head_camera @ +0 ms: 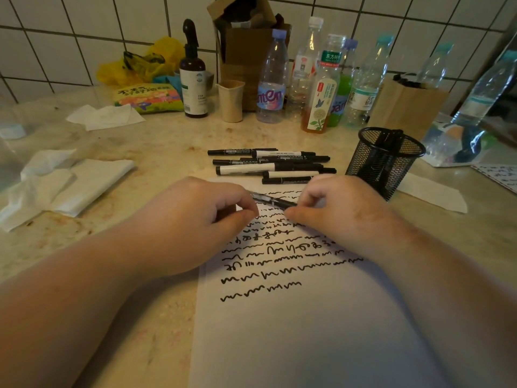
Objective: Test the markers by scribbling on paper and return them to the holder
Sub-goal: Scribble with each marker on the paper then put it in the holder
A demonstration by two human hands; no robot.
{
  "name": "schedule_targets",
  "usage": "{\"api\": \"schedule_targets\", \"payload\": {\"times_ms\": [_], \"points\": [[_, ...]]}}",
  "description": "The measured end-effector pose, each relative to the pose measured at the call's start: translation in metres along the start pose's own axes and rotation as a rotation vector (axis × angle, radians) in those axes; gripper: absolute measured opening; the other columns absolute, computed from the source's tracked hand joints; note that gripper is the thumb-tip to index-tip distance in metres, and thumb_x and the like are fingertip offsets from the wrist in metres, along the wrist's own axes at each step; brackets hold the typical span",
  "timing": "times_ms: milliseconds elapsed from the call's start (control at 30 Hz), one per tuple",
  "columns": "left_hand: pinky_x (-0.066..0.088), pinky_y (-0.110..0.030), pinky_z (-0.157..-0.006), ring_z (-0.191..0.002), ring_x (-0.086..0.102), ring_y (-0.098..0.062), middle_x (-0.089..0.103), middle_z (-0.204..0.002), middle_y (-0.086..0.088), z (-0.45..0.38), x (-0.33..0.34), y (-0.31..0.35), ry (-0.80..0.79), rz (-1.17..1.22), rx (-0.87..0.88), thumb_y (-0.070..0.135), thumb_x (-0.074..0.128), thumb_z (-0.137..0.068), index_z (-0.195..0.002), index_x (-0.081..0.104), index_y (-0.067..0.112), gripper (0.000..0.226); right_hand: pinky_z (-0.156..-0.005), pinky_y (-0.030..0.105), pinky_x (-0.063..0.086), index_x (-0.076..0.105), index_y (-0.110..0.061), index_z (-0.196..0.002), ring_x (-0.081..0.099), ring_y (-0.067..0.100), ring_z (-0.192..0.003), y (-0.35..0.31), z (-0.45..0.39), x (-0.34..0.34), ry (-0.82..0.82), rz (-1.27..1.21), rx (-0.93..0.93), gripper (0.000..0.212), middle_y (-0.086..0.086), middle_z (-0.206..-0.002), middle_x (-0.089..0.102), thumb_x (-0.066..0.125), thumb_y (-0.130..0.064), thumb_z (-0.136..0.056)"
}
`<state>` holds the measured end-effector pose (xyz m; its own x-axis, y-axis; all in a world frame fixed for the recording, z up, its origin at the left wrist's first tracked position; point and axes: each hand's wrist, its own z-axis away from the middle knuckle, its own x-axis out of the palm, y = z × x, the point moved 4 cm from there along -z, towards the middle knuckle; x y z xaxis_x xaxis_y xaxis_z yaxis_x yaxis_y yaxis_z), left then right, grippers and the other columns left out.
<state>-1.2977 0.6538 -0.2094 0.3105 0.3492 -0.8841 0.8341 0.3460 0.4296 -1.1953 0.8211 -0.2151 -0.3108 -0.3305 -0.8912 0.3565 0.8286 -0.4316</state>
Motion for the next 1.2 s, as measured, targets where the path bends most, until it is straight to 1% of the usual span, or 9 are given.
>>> {"api": "schedule_targets", "payload": {"times_ms": [133, 333, 533, 633, 700, 867, 967, 1033, 1200], "points": [[0.043, -0.008, -0.062, -0.076, 0.058, 0.010, 0.064, -0.085, 0.029, 0.000, 0.001, -0.001, -0.010, -0.014, -0.005, 0.049, 0.049, -0.088, -0.103, 0.062, 0.047, 0.020, -0.055, 0.023, 0.039, 0.062, -0.026, -0.076, 0.056, 0.008, -0.066, 0.004, 0.006, -0.005, -0.004, 0.019, 0.080, 0.025, -0.007, -0.073, 0.063, 0.080, -0.043, -0.078], [0.041, -0.007, -0.060, -0.074, 0.057, 0.010, 0.063, -0.083, 0.029, 0.000, 0.000, -0.001, -0.019, -0.026, -0.029, 0.048, 0.049, -0.089, -0.103, 0.063, 0.047, 0.019, -0.067, 0.016, 0.040, 0.069, -0.042, -0.112, 0.057, 0.003, -0.087, 0.007, 0.008, -0.008, -0.036, 0.005, 0.043, 0.026, -0.017, -0.096, 0.065, 0.073, -0.032, -0.088], [0.047, -0.013, -0.063, -0.073, 0.059, 0.005, 0.064, -0.085, 0.025, 0.000, 0.002, -0.001, -0.039, -0.030, -0.048, 0.047, 0.050, -0.090, -0.102, 0.063, 0.048, 0.018, -0.062, 0.023, 0.033, 0.076, -0.037, -0.092, 0.048, 0.005, -0.080, 0.012, 0.006, -0.011, -0.008, 0.115, 0.050, 0.008, -0.015, -0.087, 0.051, 0.075, -0.034, -0.084], [0.050, -0.016, -0.068, -0.075, 0.059, 0.004, 0.065, -0.086, 0.024, 0.000, 0.002, -0.001, -0.046, -0.025, -0.047, 0.047, 0.050, -0.090, -0.102, 0.063, 0.048, 0.018, -0.055, 0.023, 0.035, 0.074, -0.032, -0.085, 0.045, 0.004, -0.056, 0.015, 0.007, -0.014, 0.026, -0.063, 0.045, 0.006, -0.012, -0.059, 0.050, 0.073, -0.026, -0.085], [0.052, -0.019, -0.068, -0.075, 0.060, 0.002, 0.065, -0.086, 0.022, 0.000, 0.002, -0.002, -0.051, -0.019, -0.049, 0.047, 0.050, -0.089, -0.102, 0.063, 0.047, 0.018, -0.060, 0.028, 0.046, 0.071, -0.027, -0.084, 0.050, 0.003, -0.053, 0.014, 0.008, -0.015, 0.029, -0.275, 0.043, 0.007, -0.008, -0.056, 0.055, 0.074, -0.020, -0.084], [0.040, -0.010, -0.059, -0.082, 0.054, 0.012, 0.063, -0.084, 0.026, -0.001, 0.002, 0.002, -0.060, 0.043, -0.011, 0.056, 0.051, -0.083, -0.102, 0.064, 0.048, 0.025, -0.065, 0.030, 0.053, 0.075, -0.019, -0.089, 0.066, 0.016, -0.069, 0.002, 0.015, -0.015, -0.162, -0.679, -0.062, 0.016, 0.004, -0.076, 0.072, 0.072, -0.004, -0.085], [0.042, -0.011, -0.057, -0.086, 0.051, 0.017, 0.063, -0.087, 0.028, 0.001, 0.001, 0.010, -0.075, 0.111, 0.038, 0.065, 0.045, -0.070, -0.098, 0.059, 0.057, 0.031, -0.073, 0.034, 0.059, 0.075, -0.010, -0.107, 0.072, 0.029, -0.081, -0.006, 0.020, -0.008, -0.356, -0.949, -0.123, 0.023, 0.021, -0.092, 0.075, 0.058, -0.013, -0.091], [0.046, -0.013, -0.061, -0.083, 0.056, 0.010, 0.063, -0.091, 0.029, 0.002, 0.001, 0.012, -0.079, 0.153, 0.053, 0.066, 0.045, -0.067, -0.091, 0.060, 0.058, 0.030, -0.077, 0.038, 0.060, 0.073, -0.007, -0.113, 0.073, 0.032, -0.083, -0.009, 0.020, -0.004, -0.417, -1.075, -0.131, 0.032, 0.026, -0.096, 0.074, 0.051, -0.017, -0.092], [0.055, -0.037, -0.068, -0.071, 0.062, -0.007, 0.069, -0.082, 0.013, 0.002, -0.002, 0.005, -0.037, 0.138, -0.008, 0.068, 0.040, -0.066, -0.101, 0.065, 0.048, 0.047, -0.061, 0.027, 0.054, 0.080, -0.013, -0.095, 0.066, 0.023, -0.068, 0.000, 0.015, -0.015, -0.171, -1.015, -0.104, 0.020, 0.011, -0.074, 0.072, 0.061, -0.014, -0.088]]}}
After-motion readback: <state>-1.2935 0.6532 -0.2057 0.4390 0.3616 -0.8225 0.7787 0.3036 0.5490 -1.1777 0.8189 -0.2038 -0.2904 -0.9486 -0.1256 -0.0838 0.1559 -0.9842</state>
